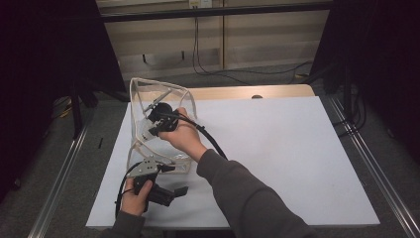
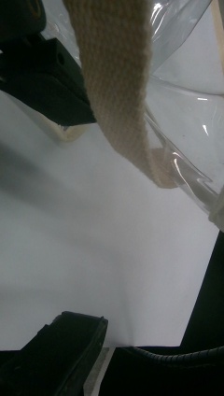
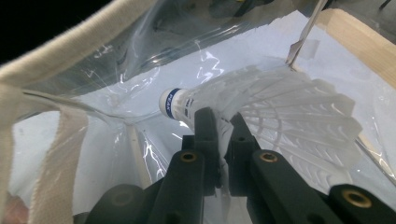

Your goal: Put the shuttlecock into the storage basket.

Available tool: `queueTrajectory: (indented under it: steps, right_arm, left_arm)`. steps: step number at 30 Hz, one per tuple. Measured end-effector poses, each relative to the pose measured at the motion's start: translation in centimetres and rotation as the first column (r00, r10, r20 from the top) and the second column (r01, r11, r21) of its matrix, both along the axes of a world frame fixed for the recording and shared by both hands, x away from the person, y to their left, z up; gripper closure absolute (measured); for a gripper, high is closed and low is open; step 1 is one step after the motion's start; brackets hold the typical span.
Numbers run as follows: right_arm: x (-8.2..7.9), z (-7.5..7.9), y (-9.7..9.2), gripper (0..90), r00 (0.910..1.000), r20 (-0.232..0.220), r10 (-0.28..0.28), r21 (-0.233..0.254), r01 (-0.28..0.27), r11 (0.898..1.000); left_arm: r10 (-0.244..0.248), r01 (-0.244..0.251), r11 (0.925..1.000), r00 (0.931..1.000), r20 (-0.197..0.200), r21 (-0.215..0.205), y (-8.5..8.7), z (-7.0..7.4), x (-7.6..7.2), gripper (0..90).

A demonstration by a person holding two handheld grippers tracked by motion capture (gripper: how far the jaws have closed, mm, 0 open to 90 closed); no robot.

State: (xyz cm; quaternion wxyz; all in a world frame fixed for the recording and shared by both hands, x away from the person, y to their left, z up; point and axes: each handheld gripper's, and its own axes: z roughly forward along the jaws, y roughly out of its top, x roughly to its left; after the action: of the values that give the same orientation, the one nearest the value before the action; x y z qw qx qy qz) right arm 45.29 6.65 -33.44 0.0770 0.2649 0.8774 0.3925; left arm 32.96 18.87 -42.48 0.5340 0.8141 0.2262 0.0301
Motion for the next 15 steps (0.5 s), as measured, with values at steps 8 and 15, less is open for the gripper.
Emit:
queueTrajectory:
  steps: [8, 15]
  right_arm:
    - [0.4, -1.2, 0.2, 86.3, 0.9999, -0.016, 0.0, -0.01, -0.001, 1.0]
    - [0.5, -1.6, 0.2, 86.1, 0.9998, -0.019, 0.002, -0.012, -0.002, 1.0]
  left_arm:
    - [0.0, 0.0, 1.0, 1.0, -0.003, -0.003, 0.0, 0.0, -0.1, 3.2]
    - [0.0, 0.0, 1.0, 1.0, -0.004, -0.004, -0.1, 0.0, -0.1, 3.2]
